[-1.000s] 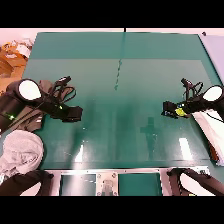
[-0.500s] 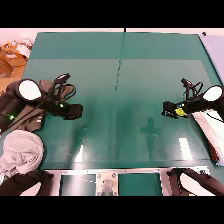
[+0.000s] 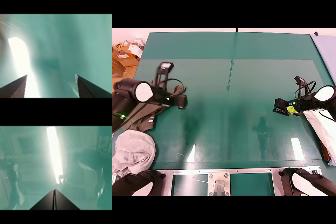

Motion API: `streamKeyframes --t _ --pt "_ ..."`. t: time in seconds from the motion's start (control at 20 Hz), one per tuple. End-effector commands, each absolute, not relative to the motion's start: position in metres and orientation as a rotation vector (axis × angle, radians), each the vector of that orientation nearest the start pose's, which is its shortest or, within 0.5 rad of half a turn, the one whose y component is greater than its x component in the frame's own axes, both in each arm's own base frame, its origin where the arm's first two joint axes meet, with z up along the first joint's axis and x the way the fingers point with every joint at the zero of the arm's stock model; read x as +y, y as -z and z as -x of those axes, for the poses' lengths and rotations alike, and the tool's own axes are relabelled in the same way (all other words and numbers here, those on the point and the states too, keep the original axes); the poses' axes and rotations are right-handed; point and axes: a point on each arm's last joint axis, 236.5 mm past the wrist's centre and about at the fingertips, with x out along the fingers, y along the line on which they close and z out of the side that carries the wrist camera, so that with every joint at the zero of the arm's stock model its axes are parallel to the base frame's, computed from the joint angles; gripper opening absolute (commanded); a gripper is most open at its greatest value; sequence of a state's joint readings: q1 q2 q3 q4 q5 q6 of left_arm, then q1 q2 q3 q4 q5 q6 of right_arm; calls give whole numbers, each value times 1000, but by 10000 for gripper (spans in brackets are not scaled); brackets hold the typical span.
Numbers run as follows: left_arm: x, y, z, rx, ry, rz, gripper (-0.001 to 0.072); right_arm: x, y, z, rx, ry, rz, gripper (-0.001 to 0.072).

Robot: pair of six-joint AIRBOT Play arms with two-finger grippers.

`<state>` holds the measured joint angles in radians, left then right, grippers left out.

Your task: Fold the shirts.

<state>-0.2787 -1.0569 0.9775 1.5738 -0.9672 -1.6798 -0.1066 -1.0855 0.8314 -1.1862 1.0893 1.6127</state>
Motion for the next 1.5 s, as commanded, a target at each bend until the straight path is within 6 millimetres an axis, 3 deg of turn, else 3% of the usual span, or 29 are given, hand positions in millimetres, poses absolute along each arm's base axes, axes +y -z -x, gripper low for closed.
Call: streamKeyframes --t 0.0,0.05,0.15,0.2,0.25,0.3,0.35,0.5,0.65,0.7,0.75,0.8,0.85,0.9,1.0,1.05,1.15,1.25,1.35,1.45 --pt "-40 -79 -425 788 46 -195 709 44 17 -329 1259 -44 -495 99" --pt "-19 -82 -442 751 15 -201 709 42 16 -334 1236 -40 -495 197" --pt "26 -63 -463 778 -58 -206 710 40 14 -341 1206 -33 -495 234" --pt "46 -43 -463 834 -81 -223 709 40 14 -341 1205 -33 -495 265" --pt "66 -19 -457 912 -99 -243 710 40 14 -341 1205 -33 -495 372" --pt "81 2 -448 989 -113 -244 709 40 14 -341 1205 -33 -495 433" --pt "94 25 -437 1072 -128 -230 709 40 14 -341 1205 -33 -495 432" --pt "107 76 -412 1251 -106 -219 709 40 14 -341 1203 -32 -495 431" --pt "97 101 -412 1289 -45 -209 689 39 13 -343 1196 -30 -495 429" --pt "91 104 -415 1280 -27 -187 542 39 13 -343 1195 -30 -495 428" --pt "87 105 -415 1279 -14 -177 116 39 13 -343 1195 -31 -495 427" --pt "85 104 -414 1285 11 -195 28 39 13 -343 1195 -31 -496 419" --pt "85 103 -414 1290 12 -192 27 41 12 -343 1194 -35 -505 364" --pt "84 97 -414 1304 13 -185 27 43 11 -344 1192 -40 -517 276" --pt "81 71 -424 1292 14 -155 26 48 8 -343 1198 -53 -533 15" --pt "75 47 -436 1250 21 -119 26 48 5 -344 1199 -60 -528 14" --pt "53 -21 -467 1102 55 -78 26 48 -6 -347 1187 -70 -522 14" --pt "12 -102 -489 923 129 -86 26 48 -22 -353 1147 -80 -514 14" --pt "-48 -172 -489 780 248 -93 27 47 -43 -357 1093 -89 -503 14" --pt "-120 -208 -472 716 412 -82 27 47 -63 -358 1038 -99 -492 14"
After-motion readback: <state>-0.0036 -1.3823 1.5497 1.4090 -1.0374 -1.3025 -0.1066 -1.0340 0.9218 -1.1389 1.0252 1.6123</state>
